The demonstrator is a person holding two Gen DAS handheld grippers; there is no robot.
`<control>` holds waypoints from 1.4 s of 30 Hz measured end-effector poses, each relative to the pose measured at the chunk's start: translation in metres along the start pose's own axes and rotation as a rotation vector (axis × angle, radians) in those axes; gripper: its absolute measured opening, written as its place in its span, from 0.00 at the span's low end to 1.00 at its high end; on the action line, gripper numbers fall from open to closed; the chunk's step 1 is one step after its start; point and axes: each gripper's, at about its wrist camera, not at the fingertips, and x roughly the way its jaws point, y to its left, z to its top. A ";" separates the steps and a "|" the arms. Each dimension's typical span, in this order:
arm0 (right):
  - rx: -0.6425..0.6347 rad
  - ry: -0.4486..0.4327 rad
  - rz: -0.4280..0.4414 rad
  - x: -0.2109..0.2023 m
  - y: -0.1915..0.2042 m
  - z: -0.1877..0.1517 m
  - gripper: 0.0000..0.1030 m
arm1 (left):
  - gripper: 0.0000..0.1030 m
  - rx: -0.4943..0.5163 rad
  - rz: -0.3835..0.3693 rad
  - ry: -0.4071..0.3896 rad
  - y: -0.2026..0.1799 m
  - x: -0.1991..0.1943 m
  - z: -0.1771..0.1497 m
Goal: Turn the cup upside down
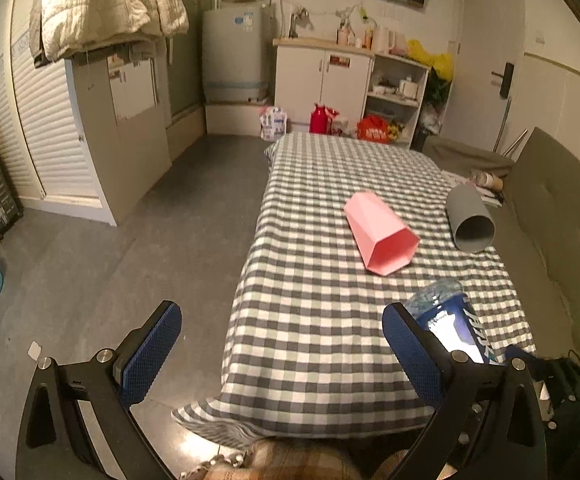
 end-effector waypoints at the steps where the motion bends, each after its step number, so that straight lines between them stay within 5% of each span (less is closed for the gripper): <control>1: -0.004 -0.011 0.002 -0.004 -0.001 -0.001 0.83 | 1.00 0.000 -0.003 0.007 -0.001 0.000 0.000; 12: 0.031 -0.086 -0.002 -0.043 -0.056 0.001 0.85 | 1.00 0.078 -0.047 0.064 -0.049 -0.002 0.019; 22: 0.127 -0.088 -0.071 -0.030 -0.114 -0.003 0.85 | 0.98 0.059 -0.149 0.321 -0.091 0.063 0.019; 30: 0.137 -0.048 -0.053 -0.009 -0.118 -0.010 0.85 | 0.98 0.077 -0.203 0.430 -0.104 0.093 0.012; 33: 0.130 -0.053 -0.050 -0.006 -0.117 -0.009 0.85 | 0.73 0.076 -0.232 0.465 -0.104 0.099 0.011; 38: 0.129 -0.067 -0.060 -0.008 -0.115 -0.008 0.85 | 0.73 0.080 -0.242 0.408 -0.105 0.095 0.026; 42: 0.118 -0.066 -0.061 -0.006 -0.111 -0.008 0.85 | 0.73 0.125 -0.201 0.215 -0.109 0.075 0.042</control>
